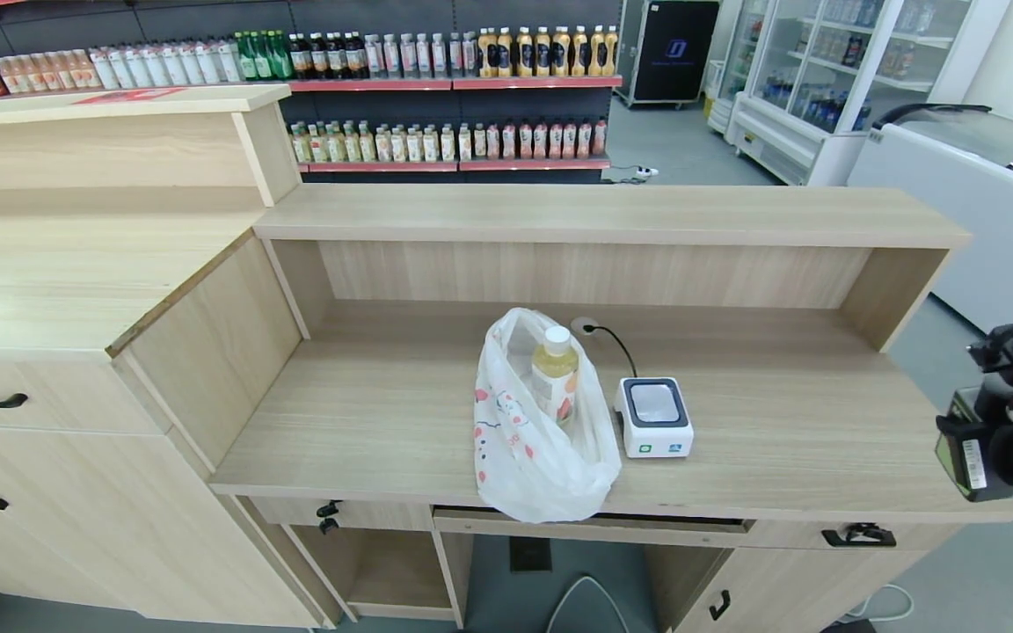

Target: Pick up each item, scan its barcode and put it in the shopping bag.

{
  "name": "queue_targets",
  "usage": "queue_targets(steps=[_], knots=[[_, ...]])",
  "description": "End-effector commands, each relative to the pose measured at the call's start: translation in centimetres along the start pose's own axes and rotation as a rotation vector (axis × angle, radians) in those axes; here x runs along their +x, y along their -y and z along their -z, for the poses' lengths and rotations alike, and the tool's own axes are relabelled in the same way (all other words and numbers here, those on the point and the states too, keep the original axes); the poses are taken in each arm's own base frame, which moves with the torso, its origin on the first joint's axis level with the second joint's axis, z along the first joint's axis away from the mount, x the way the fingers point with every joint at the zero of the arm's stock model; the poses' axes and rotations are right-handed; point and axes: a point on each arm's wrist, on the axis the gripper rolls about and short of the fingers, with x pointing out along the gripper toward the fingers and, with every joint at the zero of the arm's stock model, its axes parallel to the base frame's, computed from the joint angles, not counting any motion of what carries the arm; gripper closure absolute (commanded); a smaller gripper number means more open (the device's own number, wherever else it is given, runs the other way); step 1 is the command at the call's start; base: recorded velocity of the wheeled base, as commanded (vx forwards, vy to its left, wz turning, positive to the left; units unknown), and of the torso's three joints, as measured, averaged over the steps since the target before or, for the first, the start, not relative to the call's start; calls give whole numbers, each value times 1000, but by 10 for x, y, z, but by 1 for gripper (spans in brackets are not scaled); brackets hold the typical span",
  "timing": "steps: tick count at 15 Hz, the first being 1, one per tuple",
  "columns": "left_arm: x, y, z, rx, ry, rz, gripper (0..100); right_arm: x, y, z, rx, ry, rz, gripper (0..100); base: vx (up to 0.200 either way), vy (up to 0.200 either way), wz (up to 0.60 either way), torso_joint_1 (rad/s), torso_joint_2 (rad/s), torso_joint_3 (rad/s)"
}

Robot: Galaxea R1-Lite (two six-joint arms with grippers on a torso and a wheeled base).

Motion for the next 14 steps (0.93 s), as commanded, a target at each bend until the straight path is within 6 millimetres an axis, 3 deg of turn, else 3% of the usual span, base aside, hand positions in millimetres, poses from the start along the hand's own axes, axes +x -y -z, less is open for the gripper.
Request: queue_targets(steps=[1,7,8,10,11,14], knots=[[0,0,0,0,0,0,100,7,13,5,92,-34,55,100,0,0,600,2,2,2],[0,0,0,1,0,0,100,40,18,-35,280,74,19,100,0,0,500,-2,3,2],[0,0,0,0,0,0,100,52,15,-39,383,107,-212,100,0,0,0,0,0,0],[0,0,0,0,0,0,100,72,20,-31,481,82,-419,100,0,0,0,0,0,0],[0,0,0,0,0,0,100,76,18,-29,500,73,-461,100,0,0,0,0,0,0],[0,0,0,0,0,0,100,116,12,-29,558,50,-581,100,0,0,0,0,0,0]])
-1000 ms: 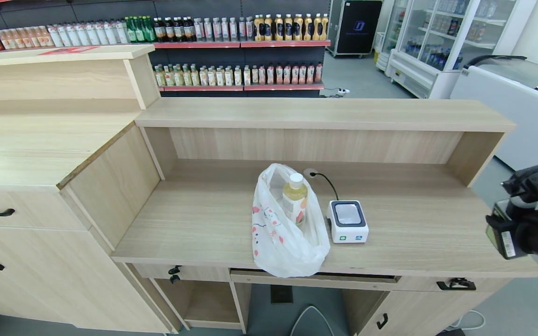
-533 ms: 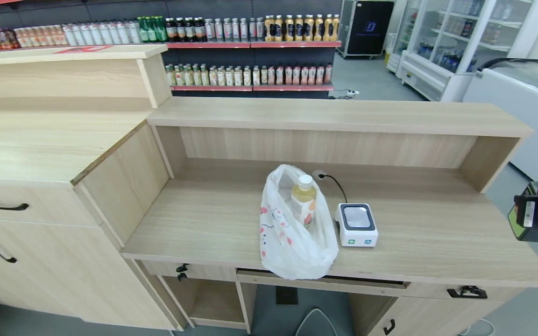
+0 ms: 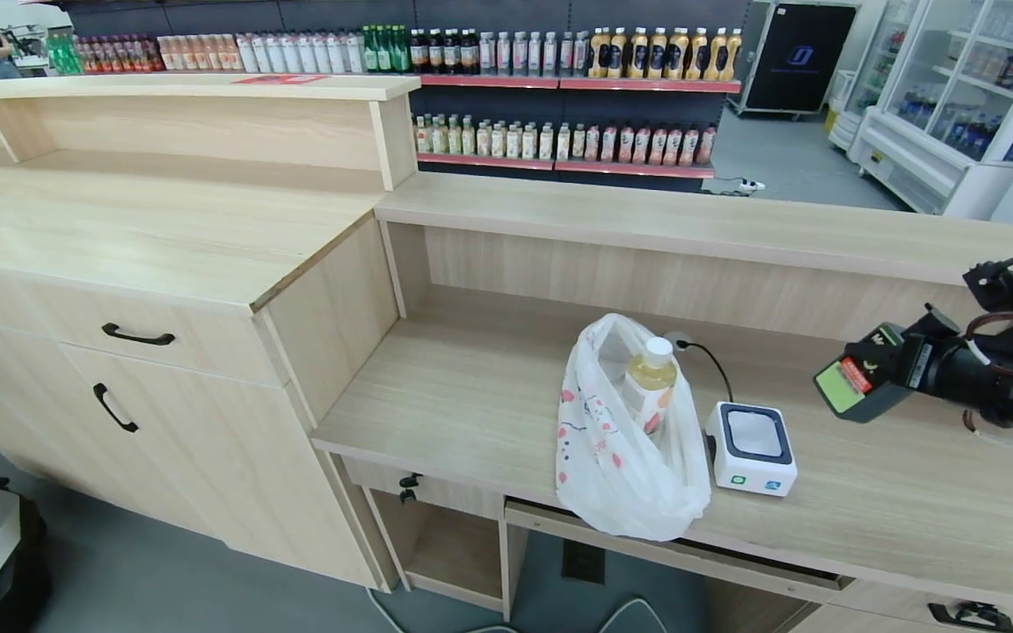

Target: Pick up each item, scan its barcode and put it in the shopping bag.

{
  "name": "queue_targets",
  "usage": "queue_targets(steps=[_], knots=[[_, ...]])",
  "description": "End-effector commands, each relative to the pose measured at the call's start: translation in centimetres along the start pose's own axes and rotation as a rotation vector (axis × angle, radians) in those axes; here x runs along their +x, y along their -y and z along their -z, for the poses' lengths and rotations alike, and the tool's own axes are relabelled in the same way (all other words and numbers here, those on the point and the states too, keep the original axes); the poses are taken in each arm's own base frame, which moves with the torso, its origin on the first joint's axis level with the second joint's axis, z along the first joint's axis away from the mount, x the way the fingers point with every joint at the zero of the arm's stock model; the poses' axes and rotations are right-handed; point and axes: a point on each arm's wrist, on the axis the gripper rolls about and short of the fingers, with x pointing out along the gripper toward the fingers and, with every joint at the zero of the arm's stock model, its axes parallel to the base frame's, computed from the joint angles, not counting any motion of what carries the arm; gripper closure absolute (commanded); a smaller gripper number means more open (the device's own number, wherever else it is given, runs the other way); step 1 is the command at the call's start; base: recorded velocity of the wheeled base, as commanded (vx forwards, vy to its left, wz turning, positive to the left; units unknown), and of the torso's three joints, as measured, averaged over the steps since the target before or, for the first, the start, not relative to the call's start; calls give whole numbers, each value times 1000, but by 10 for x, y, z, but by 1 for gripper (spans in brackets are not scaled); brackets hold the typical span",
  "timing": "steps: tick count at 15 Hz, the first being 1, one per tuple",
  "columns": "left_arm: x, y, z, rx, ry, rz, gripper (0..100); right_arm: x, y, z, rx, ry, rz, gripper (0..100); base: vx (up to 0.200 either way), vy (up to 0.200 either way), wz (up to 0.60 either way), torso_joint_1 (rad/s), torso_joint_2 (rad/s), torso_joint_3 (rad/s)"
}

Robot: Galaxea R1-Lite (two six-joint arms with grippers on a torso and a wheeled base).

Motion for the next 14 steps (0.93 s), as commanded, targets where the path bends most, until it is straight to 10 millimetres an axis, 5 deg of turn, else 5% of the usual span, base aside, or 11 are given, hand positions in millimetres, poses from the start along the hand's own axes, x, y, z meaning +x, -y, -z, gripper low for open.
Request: queue_targets(steps=[1,9,14], knots=[[0,0,0,0,0,-1,100,32,24,12,52,-38,-60,100,0,0,0,0,0,0],[0,0,0,0,0,-1,100,46,34,4,98,10,-253,100,0,0,0,0,0,0],[0,0,0,0,0,-1,100,73,47,2,133,1,-309,100,0,0,0,0,0,0]])
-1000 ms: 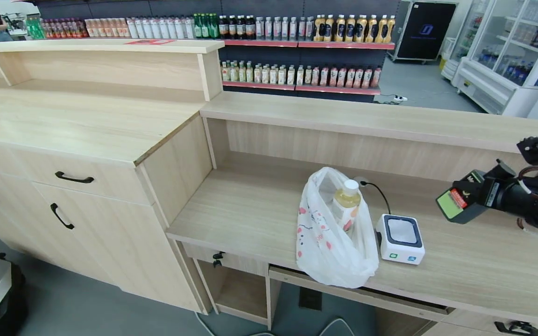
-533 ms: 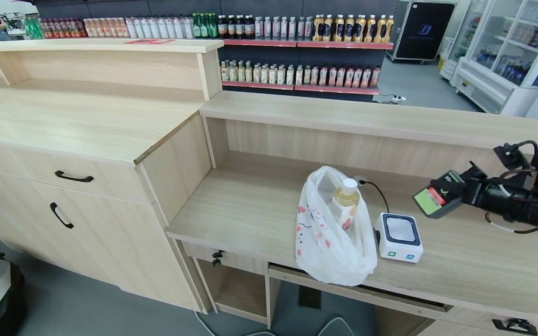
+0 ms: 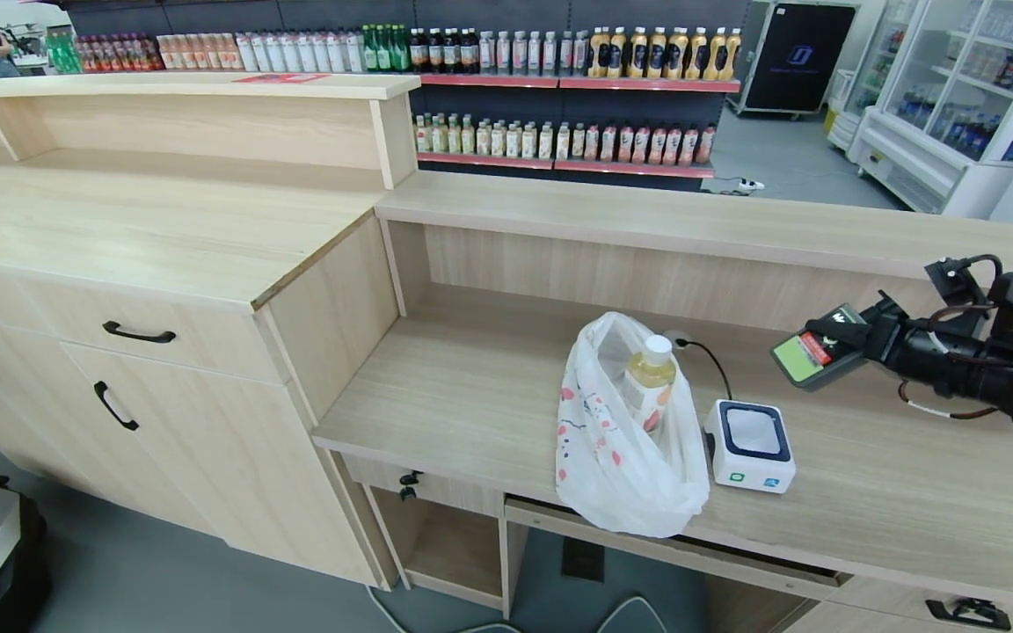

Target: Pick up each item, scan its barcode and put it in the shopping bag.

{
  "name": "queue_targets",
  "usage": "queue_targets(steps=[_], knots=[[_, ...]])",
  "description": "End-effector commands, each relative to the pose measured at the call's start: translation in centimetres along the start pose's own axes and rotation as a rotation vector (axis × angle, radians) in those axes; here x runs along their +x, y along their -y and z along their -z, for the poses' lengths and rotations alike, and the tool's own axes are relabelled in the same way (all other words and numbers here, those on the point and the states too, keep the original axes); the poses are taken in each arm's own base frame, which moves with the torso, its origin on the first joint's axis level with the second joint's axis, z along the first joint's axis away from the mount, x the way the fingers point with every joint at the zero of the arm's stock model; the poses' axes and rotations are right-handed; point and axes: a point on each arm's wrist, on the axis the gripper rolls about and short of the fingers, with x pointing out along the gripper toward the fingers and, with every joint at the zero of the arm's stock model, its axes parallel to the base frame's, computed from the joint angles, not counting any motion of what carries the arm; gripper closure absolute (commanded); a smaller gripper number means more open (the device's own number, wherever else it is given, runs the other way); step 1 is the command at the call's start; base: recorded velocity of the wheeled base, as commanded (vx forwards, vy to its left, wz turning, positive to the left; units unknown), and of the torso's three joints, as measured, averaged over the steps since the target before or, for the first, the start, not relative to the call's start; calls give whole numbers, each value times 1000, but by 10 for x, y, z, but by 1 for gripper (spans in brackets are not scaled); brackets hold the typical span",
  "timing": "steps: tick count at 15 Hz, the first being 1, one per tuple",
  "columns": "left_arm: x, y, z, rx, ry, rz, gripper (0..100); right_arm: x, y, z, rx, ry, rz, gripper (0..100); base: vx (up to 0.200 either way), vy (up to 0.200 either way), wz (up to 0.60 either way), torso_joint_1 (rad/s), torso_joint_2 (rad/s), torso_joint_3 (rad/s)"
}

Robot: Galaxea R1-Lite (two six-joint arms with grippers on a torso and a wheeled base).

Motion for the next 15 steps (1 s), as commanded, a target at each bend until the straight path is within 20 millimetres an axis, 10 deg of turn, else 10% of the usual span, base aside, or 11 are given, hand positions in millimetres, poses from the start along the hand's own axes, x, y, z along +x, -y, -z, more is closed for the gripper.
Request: queue_targets(steps=[1,15], knots=[[0,0,0,0,0,0,100,9,10,9,18,-28,-13,100,0,0,0,0,0,0],[0,0,0,0,0,0,100,36,8,41,-8,-117,-47,100,0,0,0,0,0,0]])
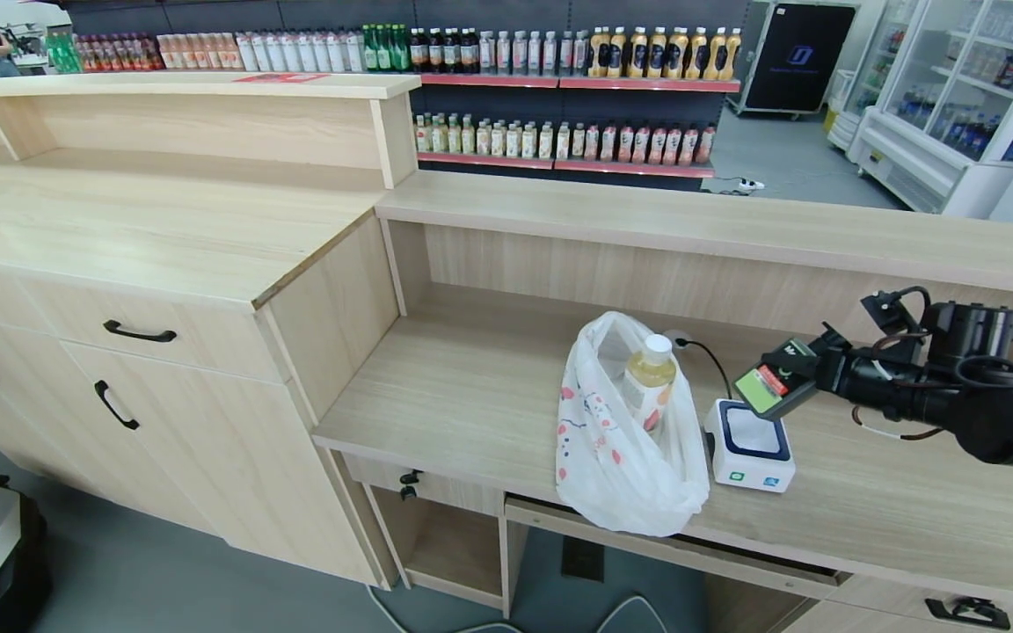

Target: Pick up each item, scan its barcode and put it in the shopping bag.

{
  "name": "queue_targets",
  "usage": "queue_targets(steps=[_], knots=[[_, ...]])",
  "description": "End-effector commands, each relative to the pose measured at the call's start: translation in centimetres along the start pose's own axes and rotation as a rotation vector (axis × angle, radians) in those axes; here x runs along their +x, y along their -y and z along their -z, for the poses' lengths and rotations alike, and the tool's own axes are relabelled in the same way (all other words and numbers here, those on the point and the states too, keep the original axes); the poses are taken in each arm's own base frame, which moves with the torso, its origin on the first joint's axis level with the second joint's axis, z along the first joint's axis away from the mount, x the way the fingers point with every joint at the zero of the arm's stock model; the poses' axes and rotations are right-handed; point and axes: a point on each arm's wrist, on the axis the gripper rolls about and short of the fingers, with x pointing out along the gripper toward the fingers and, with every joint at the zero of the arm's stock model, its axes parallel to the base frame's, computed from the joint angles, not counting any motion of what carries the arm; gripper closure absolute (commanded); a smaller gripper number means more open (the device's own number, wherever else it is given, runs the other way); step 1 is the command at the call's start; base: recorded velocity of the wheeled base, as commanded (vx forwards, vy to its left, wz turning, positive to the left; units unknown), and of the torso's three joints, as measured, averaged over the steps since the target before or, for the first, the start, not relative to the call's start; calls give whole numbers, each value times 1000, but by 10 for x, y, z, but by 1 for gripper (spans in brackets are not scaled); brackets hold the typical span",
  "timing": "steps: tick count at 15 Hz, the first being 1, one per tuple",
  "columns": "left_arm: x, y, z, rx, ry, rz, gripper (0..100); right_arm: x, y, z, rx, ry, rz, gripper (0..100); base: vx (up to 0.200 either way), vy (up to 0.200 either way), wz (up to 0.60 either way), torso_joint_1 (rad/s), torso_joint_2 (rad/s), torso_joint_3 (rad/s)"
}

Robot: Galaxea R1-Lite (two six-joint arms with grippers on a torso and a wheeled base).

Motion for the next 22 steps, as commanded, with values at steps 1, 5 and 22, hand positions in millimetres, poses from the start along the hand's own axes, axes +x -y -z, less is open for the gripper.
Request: queue_targets(steps=[1,5,22], knots=[[0,0,0,0,0,0,100,5,3,4,6,-10,-4,100,0,0,0,0,0,0],[0,0,0,0,0,0,100,13,5,8,8,-20,-7,100,0,0,0,0,0,0],[0,0,0,0,0,0,100,39,10,23,-8,-11,67,100,0,0,0,0,0,0]])
